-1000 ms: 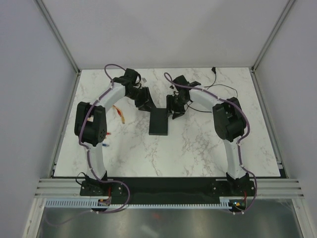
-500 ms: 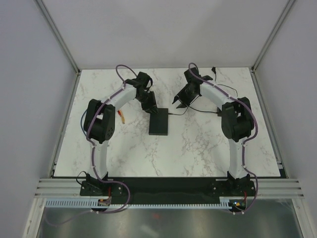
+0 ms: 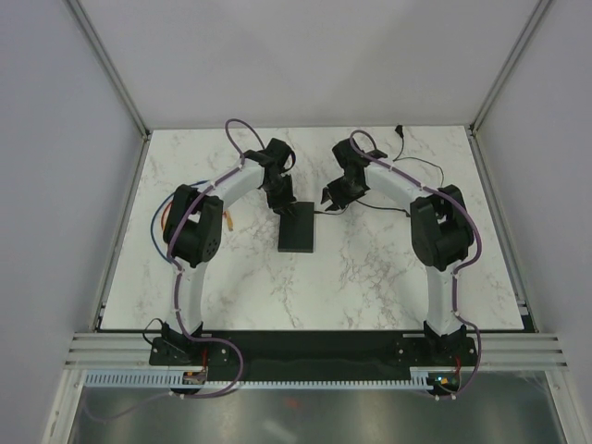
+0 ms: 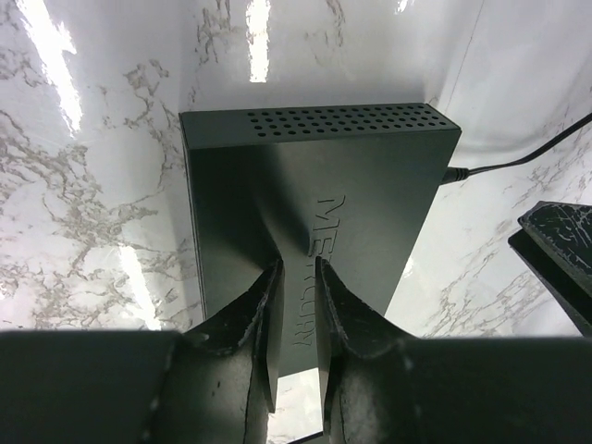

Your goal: Pull the plug from the switch port

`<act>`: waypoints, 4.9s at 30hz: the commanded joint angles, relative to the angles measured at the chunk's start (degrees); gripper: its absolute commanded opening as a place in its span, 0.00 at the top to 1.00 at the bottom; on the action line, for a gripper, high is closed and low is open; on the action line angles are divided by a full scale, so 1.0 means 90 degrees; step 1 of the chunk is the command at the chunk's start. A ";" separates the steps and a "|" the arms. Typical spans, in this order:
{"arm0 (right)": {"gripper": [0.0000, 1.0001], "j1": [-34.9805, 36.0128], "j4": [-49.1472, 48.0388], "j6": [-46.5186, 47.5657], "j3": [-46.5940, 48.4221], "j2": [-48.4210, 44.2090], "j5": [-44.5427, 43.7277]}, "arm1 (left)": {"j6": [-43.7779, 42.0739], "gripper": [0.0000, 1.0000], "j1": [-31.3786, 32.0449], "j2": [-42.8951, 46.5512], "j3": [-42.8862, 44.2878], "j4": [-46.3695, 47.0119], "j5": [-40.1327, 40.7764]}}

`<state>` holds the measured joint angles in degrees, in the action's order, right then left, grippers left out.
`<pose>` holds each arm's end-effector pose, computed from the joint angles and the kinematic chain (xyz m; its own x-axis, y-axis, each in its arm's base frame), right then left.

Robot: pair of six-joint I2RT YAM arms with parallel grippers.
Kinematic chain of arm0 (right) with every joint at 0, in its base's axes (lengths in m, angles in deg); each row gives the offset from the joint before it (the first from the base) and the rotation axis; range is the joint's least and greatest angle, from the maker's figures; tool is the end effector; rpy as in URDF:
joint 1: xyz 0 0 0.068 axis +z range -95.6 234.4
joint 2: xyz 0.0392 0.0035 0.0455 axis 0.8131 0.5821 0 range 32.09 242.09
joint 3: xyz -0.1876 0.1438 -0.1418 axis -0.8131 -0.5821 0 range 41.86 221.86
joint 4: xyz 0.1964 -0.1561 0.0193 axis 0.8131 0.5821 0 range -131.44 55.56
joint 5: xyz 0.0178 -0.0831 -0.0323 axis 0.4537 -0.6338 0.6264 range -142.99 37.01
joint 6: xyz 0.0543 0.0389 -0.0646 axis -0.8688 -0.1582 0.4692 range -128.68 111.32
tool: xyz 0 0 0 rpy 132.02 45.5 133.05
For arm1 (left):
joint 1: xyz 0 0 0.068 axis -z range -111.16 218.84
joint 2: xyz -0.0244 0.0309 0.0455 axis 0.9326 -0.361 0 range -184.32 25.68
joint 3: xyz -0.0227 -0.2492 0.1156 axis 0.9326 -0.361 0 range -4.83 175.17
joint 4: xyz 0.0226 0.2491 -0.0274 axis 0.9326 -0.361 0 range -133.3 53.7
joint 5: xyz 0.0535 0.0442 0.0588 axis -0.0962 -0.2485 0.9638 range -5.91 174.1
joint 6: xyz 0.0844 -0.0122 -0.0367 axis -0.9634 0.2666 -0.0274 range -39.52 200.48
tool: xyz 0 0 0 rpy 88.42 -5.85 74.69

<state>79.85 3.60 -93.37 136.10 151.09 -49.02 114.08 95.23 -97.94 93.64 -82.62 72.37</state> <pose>0.3964 0.1951 0.1554 -0.5268 0.8493 0.0327 0.8021 0.4840 0.3498 0.4001 -0.2174 0.1427 -0.9803 -0.1186 -0.1581 -0.0594 0.9399 -0.3364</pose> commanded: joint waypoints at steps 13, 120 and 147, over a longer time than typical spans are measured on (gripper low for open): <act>0.67 0.0268 0.0152 -0.1225 0.0056 0.0166 -0.0265 | 0.0191 0.68 0.0036 -0.0074 0.0044 -0.0517 0.0815; 1.00 0.0180 -0.0854 -0.2846 -0.0851 0.0245 -0.0128 | 0.1354 0.68 -0.0198 -0.0181 -0.1244 -0.0224 0.0151; 1.00 0.0033 -0.0676 -0.2210 -0.0819 0.0188 0.0037 | 0.1598 0.68 -0.0208 -0.0103 -0.1645 0.0020 0.0131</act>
<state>80.14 -0.34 -109.63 132.27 154.94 -52.04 128.73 93.29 -93.89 83.11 -77.94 64.78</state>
